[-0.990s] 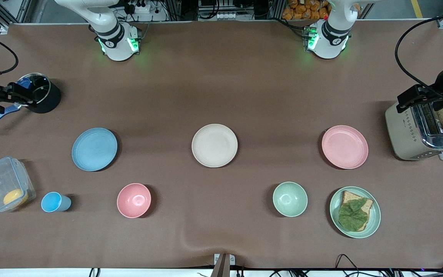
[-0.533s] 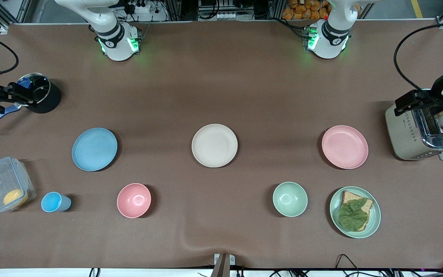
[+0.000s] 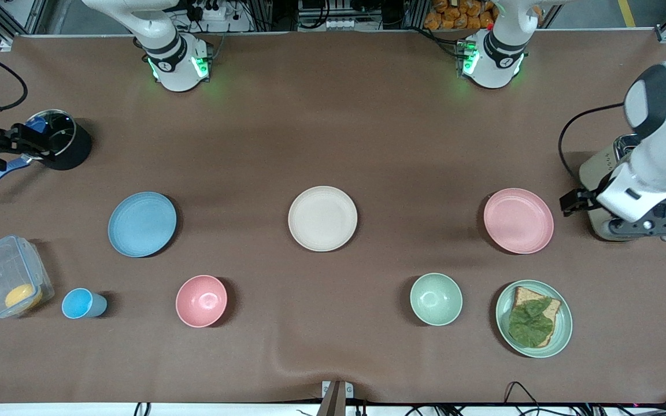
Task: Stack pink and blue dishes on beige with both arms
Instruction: 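Move the left gripper down toward the pink plate's rim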
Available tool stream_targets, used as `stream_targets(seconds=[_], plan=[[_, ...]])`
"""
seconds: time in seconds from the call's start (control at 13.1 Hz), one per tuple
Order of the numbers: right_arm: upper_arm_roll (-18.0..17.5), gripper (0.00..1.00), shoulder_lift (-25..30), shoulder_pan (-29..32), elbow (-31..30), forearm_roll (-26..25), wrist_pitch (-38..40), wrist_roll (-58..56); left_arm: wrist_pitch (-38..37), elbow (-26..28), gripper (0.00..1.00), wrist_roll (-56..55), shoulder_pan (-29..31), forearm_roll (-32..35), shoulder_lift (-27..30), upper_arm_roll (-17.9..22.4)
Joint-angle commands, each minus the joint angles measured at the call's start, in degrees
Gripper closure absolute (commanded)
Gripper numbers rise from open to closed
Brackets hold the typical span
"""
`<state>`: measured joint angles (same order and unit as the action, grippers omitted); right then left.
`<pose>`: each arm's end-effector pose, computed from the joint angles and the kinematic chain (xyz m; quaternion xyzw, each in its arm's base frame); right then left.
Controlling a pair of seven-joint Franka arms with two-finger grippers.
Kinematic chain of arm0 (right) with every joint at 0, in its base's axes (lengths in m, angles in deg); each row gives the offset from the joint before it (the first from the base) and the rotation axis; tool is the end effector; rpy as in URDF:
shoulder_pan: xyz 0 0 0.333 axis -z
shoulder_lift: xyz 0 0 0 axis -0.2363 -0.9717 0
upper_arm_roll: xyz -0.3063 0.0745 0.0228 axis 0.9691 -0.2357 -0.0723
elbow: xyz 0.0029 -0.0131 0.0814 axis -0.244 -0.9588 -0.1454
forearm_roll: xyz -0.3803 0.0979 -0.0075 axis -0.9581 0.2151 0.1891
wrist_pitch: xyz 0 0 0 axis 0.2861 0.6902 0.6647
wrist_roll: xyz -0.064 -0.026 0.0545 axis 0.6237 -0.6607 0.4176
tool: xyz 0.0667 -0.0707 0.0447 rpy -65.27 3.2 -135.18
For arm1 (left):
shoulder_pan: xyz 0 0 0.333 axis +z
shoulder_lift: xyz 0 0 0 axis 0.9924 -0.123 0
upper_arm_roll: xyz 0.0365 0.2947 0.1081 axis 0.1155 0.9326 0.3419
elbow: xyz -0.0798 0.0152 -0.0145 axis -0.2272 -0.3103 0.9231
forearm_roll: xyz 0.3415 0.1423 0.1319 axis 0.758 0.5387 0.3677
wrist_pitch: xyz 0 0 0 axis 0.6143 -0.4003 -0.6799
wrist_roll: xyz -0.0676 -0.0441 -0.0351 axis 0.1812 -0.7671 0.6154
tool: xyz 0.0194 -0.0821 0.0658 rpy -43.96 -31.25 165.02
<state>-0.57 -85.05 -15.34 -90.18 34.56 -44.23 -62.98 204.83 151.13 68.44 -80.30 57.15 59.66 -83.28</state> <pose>0.5472 -0.0585 0.5787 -0.9955 -0.0897 0.0276 0.0107 0.6062 -0.0067 0.4214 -0.9987 0.0137 -0.0066 0.0489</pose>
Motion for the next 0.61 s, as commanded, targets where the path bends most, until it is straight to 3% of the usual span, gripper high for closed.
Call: stream_targets(seconds=[0.0, 0.23, 0.53], plan=[[-0.08, 0.00, -0.10, 0.27, 0.59, -0.04, 0.67, -0.49, 7.10, 4.42, 0.00, 3.61, 2.10, 1.01, -3.44, -0.40], [-0.08, 0.00, -0.19, 0.35, 0.59, -0.04, 0.67, -0.49, 11.24, 5.40, 0.00, 4.50, 5.44, 1.10, -8.63, -0.49], [-0.08, 0.00, -0.19, 0.35, 0.59, -0.04, 0.67, -0.49, 12.13, 6.02, 0.00, 7.14, 7.47, 0.75, -11.19, -0.58]])
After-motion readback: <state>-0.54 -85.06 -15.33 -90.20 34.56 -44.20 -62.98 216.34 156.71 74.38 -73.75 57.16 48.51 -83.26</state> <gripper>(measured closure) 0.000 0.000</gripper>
